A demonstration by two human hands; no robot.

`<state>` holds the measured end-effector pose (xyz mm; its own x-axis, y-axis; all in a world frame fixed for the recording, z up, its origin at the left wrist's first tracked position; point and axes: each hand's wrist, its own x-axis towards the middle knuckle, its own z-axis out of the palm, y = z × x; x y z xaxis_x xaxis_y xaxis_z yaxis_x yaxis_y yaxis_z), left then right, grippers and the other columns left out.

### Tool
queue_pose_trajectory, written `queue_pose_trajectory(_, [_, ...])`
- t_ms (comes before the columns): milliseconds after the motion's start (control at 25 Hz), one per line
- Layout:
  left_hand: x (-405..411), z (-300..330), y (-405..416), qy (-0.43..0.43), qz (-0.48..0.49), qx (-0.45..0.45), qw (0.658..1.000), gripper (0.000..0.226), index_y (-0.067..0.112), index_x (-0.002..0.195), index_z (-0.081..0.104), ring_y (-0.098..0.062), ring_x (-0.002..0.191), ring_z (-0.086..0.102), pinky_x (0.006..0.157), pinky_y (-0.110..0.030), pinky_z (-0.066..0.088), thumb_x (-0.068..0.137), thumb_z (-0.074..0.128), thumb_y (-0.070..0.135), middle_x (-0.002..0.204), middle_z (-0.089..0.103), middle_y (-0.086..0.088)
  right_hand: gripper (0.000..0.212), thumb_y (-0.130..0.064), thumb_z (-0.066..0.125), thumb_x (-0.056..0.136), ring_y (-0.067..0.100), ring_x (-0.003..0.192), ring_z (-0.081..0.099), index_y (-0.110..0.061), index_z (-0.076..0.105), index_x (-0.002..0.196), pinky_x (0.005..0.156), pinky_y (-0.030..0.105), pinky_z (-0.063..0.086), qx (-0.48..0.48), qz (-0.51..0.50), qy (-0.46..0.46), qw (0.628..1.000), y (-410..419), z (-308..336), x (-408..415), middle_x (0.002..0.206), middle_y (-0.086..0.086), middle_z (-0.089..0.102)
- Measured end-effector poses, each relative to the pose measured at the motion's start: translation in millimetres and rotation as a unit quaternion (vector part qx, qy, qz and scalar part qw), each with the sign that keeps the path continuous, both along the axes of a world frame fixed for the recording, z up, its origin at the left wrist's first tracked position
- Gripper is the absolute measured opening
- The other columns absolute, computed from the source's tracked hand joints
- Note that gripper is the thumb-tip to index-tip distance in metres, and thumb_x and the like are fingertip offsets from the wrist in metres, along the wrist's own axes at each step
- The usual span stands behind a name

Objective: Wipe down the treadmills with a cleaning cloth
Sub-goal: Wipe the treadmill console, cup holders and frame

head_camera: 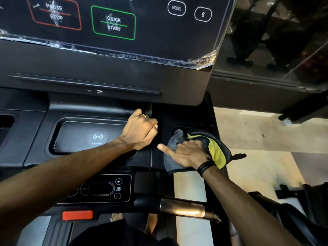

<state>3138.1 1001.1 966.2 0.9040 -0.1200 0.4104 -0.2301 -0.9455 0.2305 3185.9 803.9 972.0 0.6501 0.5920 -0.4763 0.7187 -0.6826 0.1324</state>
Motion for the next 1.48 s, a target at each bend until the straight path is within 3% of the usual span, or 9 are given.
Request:
queue_pose_trajectory(360, [3.1, 1.3, -1.3, 0.003, -0.008, 0.003, 1.000, 0.035, 0.014, 0.062, 0.045, -0.029, 0.049, 0.049, 0.073, -0.040, 0.028, 0.089, 0.028, 0.027, 0.055, 0.058, -0.008, 0.071, -0.083, 0.032, 0.082, 0.027, 0.073, 0.067, -0.017, 0.049, 0.061, 0.062, 0.031, 0.039, 0.295, -0.227, -0.099, 0.923, -19.7, -0.9, -34.4, 0.071, 0.005, 0.068])
queue_pose_trajectory(440, [2.2, -0.5, -0.8, 0.005, -0.002, -0.001, 1.000, 0.034, 0.015, 0.062, 0.044, -0.029, 0.049, 0.049, 0.073, -0.039, 0.027, 0.089, 0.028, 0.028, 0.055, 0.057, -0.008, 0.068, -0.084, 0.042, 0.073, 0.023, 0.071, 0.063, -0.018, 0.052, 0.059, 0.064, 0.032, 0.041, 0.451, -0.363, -0.006, 0.815, -25.1, 9.3, -33.5, 0.069, -0.001, 0.063])
queue_pose_trajectory(520, [1.8, -0.9, 0.1, 0.005, 0.001, -0.006, 1.000, 0.034, 0.016, 0.063, 0.044, -0.029, 0.050, 0.050, 0.073, -0.039, 0.027, 0.088, 0.027, 0.029, 0.055, 0.057, -0.008, 0.053, -0.068, 0.068, 0.075, 0.019, 0.075, 0.060, -0.016, 0.065, 0.066, 0.068, 0.033, 0.044, 0.643, -0.451, 0.156, 0.599, -40.6, 32.8, -26.2, 0.074, 0.003, 0.066])
queue_pose_trajectory(600, [2.8, -0.6, 0.2, 0.003, 0.004, -0.010, 1.000, 0.034, 0.014, 0.062, 0.046, -0.029, 0.050, 0.050, 0.073, -0.038, 0.027, 0.087, 0.028, 0.029, 0.054, 0.057, -0.008, 0.044, -0.061, 0.072, 0.078, 0.016, 0.070, 0.058, -0.018, 0.067, 0.067, 0.064, 0.029, 0.044, 0.727, -0.472, 0.103, 0.487, -66.5, 54.8, -14.1, 0.069, -0.001, 0.065])
queue_pose_trajectory(720, [3.1, -1.8, -1.5, -0.008, -0.002, -0.007, 1.000, 0.035, 0.012, 0.062, 0.048, -0.029, 0.049, 0.049, 0.071, -0.039, 0.027, 0.087, 0.030, 0.027, 0.054, 0.056, -0.008, 0.075, -0.091, 0.035, 0.079, 0.014, 0.056, 0.058, -0.022, 0.057, 0.060, 0.053, 0.028, 0.041, 0.578, -0.428, -0.142, 0.680, -93.3, 56.1, -13.3, 0.059, -0.009, 0.060])
queue_pose_trajectory(840, [2.0, -3.6, -0.3, -0.010, -0.007, 0.000, 1.000, 0.035, 0.011, 0.060, 0.048, -0.029, 0.048, 0.049, 0.071, -0.038, 0.028, 0.088, 0.032, 0.025, 0.052, 0.054, -0.006, 0.095, -0.087, 0.016, 0.084, 0.036, 0.134, 0.048, -0.021, 0.051, 0.142, 0.106, 0.051, 0.042, 0.235, -0.346, -0.116, 0.901, -84.2, 6.5, -35.7, 0.148, 0.013, 0.049])
queue_pose_trajectory(920, [0.9, -4.7, -2.8, -0.026, -0.009, 0.008, 1.000, 0.034, 0.011, 0.059, 0.049, -0.028, 0.046, 0.049, 0.071, -0.037, 0.028, 0.087, 0.034, 0.024, 0.051, 0.053, -0.005, 0.084, -0.080, 0.028, 0.088, 0.040, 0.147, 0.026, -0.032, 0.023, 0.158, 0.113, 0.060, 0.032, 0.213, -0.310, -0.134, 0.917, -88.1, -21.4, -32.7, 0.165, 0.006, 0.021])
queue_pose_trajectory(1200, [4.0, -1.7, -2.3, 0.000, -0.020, -0.014, 1.000, 0.037, 0.009, 0.059, 0.047, -0.030, 0.045, 0.047, 0.070, -0.039, 0.028, 0.088, 0.031, 0.025, 0.050, 0.052, -0.006, 0.068, -0.073, 0.039, 0.094, 0.042, 0.126, 0.052, -0.032, 0.044, 0.148, 0.099, 0.043, 0.042, 0.399, -0.494, 0.020, 0.772, -104.3, -32.1, 92.5, 0.142, 0.014, 0.056])
queue_pose_trajectory(1480, [4.2, -4.4, -3.3, -0.031, -0.046, -0.011, 0.998, 0.036, 0.007, 0.057, 0.048, -0.027, 0.043, 0.045, 0.068, -0.038, 0.028, 0.087, 0.034, 0.021, 0.048, 0.050, -0.004, 0.076, -0.081, 0.032, 0.092, 0.028, 0.123, 0.056, -0.037, 0.026, 0.154, 0.087, 0.038, 0.056, 0.306, -0.337, -0.139, 0.879, -140.9, -46.1, -47.7, 0.150, 0.005, 0.040])
